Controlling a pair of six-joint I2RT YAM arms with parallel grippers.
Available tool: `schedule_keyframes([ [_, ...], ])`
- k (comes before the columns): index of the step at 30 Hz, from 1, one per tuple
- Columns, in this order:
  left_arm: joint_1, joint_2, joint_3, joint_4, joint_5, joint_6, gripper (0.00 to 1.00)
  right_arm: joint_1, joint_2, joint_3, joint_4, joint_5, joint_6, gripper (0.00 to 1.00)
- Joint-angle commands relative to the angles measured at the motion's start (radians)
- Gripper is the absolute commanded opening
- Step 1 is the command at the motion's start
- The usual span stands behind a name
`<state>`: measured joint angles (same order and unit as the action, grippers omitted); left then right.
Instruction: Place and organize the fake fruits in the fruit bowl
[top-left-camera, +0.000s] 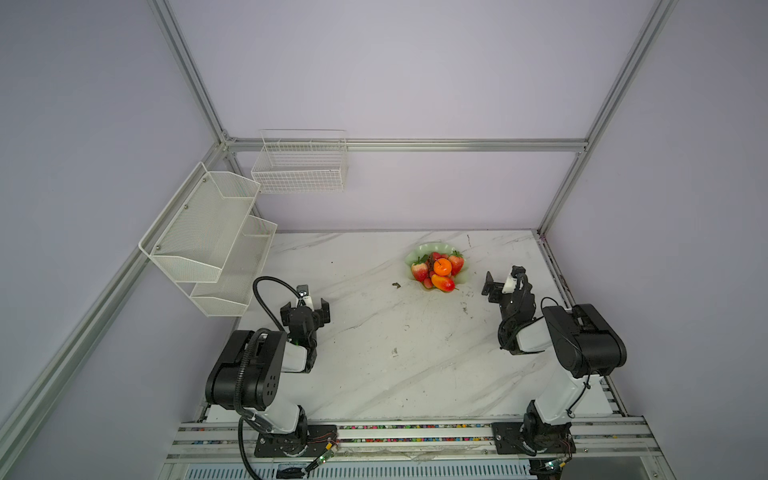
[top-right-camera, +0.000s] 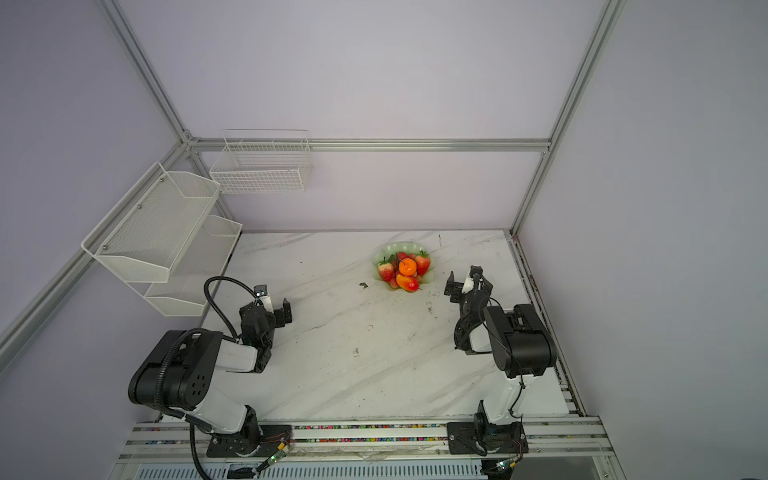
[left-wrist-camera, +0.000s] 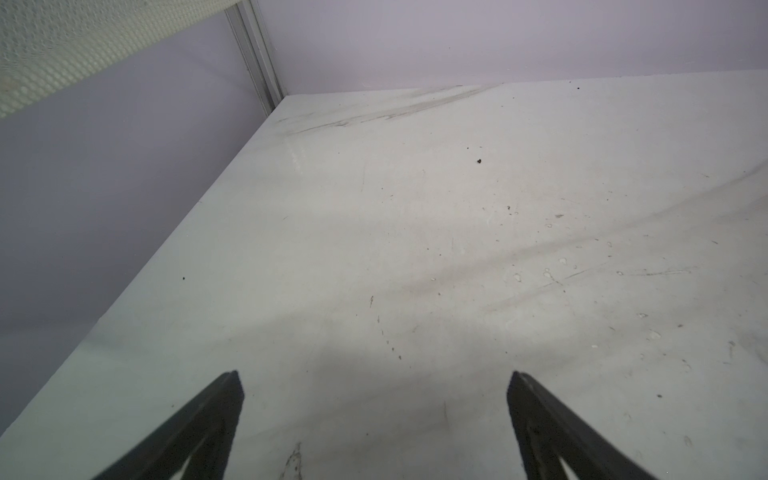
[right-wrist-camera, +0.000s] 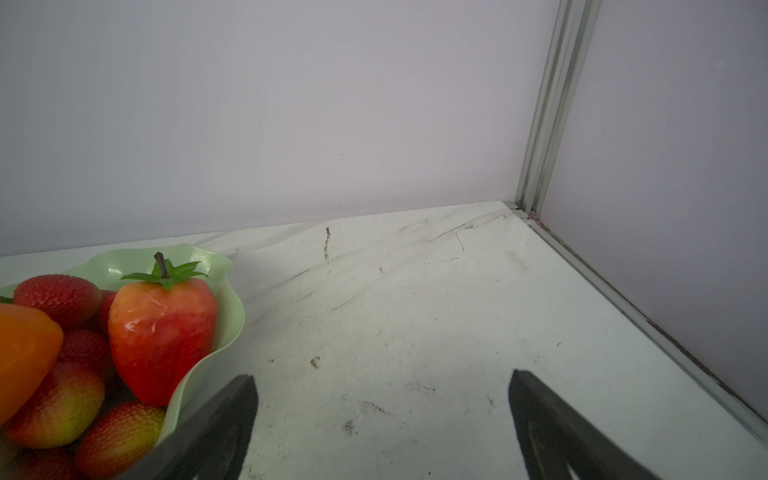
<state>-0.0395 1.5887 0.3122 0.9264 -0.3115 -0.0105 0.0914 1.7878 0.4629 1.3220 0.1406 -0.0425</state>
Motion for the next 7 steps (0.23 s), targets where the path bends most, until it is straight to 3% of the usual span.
schedule_keyframes([
  [1, 0.006, -0.009, 0.059, 0.052, 0.009, 0.001, 1.00, -0.001, -0.006, 0.005, 0.004, 0.011, -0.014, 0.97],
  [7, 0.006, -0.009, 0.058, 0.052, 0.010, 0.001, 1.00, -0.001, -0.006, 0.010, -0.002, -0.002, -0.014, 0.97],
])
